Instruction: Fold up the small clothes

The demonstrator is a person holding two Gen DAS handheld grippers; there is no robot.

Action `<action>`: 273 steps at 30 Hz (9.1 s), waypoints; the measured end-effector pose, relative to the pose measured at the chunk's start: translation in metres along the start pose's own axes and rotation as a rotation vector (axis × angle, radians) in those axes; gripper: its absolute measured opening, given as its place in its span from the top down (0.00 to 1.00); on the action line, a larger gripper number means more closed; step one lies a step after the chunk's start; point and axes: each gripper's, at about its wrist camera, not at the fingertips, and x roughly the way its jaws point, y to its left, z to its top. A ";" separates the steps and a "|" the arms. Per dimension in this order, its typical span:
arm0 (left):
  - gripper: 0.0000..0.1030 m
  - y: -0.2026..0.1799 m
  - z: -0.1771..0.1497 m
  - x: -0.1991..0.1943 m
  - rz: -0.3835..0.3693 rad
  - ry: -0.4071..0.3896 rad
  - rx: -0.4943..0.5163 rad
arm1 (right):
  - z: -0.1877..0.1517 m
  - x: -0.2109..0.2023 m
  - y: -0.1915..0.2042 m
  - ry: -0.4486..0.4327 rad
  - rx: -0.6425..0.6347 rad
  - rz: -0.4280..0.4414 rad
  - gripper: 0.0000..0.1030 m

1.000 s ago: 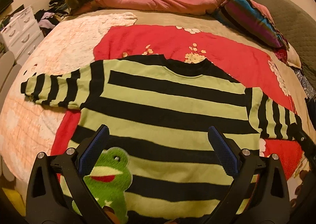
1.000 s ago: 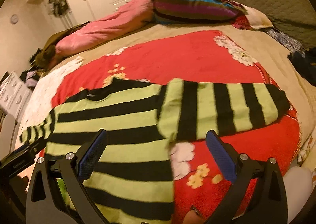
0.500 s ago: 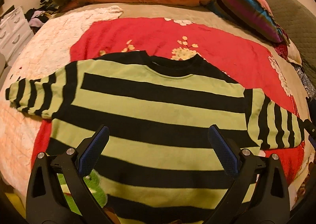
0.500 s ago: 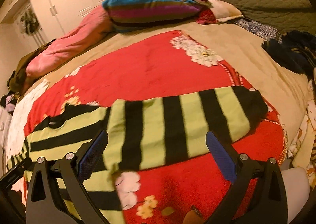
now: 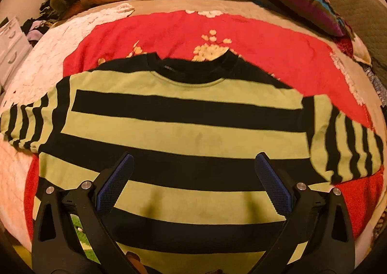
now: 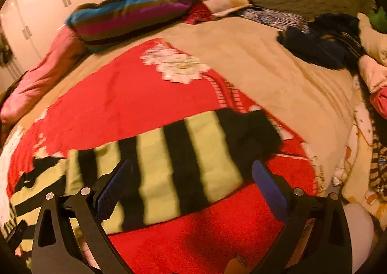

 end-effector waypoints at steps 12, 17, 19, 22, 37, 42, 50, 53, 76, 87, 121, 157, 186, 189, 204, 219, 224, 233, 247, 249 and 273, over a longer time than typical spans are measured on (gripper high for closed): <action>0.09 0.005 -0.019 0.027 -0.004 0.011 0.015 | 0.008 0.039 -0.060 0.040 0.057 -0.094 0.04; 0.09 0.006 -0.031 0.034 -0.018 0.012 0.011 | 0.018 0.060 -0.080 0.084 0.130 -0.099 0.04; 0.09 0.005 -0.034 0.036 -0.027 0.020 0.017 | 0.022 0.066 -0.079 0.084 0.122 -0.086 0.04; 0.09 0.005 -0.037 0.032 -0.056 0.008 0.018 | 0.026 0.078 -0.073 0.098 0.094 -0.078 0.04; 0.24 0.017 -0.037 0.017 -0.115 -0.060 0.001 | 0.027 0.047 -0.035 0.030 0.019 0.175 0.85; 0.24 0.023 -0.036 0.014 -0.114 -0.064 -0.014 | 0.026 0.008 0.009 0.007 -0.035 0.339 0.85; 0.21 0.025 -0.037 0.002 -0.135 -0.087 -0.008 | -0.002 -0.033 0.115 0.080 -0.169 0.622 0.85; 0.19 0.028 -0.037 -0.002 -0.144 -0.096 -0.014 | -0.017 -0.037 0.153 0.132 -0.198 0.703 0.85; 0.17 0.062 -0.040 0.009 -0.241 -0.046 -0.144 | -0.058 -0.029 0.248 0.271 -0.272 0.790 0.41; 0.17 0.029 -0.041 -0.003 -0.426 -0.042 -0.106 | -0.076 0.006 0.202 0.355 -0.230 0.712 0.32; 0.16 0.002 -0.031 0.020 -0.184 0.018 -0.148 | -0.061 0.033 0.157 0.518 -0.014 0.828 0.25; 0.18 0.079 -0.055 -0.006 -0.331 -0.039 -0.491 | -0.081 0.026 0.167 0.479 -0.081 0.762 0.16; 0.81 0.123 0.006 -0.053 -0.475 -0.387 -0.300 | -0.091 0.017 0.176 0.491 -0.068 0.817 0.16; 0.80 0.122 0.011 -0.066 -0.461 -0.470 -0.212 | -0.098 0.012 0.192 0.490 -0.128 0.812 0.16; 0.59 0.193 -0.020 0.015 -0.346 -0.220 -0.479 | -0.112 0.005 0.210 0.458 -0.211 0.769 0.16; 0.33 0.209 -0.018 0.021 -0.323 -0.185 -0.567 | -0.065 0.002 0.208 0.237 -0.262 0.641 0.16; 0.77 0.196 -0.014 0.033 -0.273 -0.148 -0.517 | -0.055 0.014 0.226 0.207 -0.323 0.604 0.16; 0.83 0.189 -0.002 0.000 -0.222 -0.335 -0.375 | -0.093 0.053 0.234 0.302 -0.389 0.501 0.16; 0.50 0.215 -0.018 0.000 -0.218 -0.295 -0.477 | -0.092 0.021 0.181 0.265 -0.359 0.526 0.17; 0.42 0.209 -0.015 0.007 -0.212 -0.266 -0.464 | -0.102 0.013 0.177 0.267 -0.419 0.525 0.17; 0.85 0.203 -0.023 0.018 -0.105 -0.284 -0.424 | -0.125 0.015 0.154 0.251 -0.452 0.426 0.82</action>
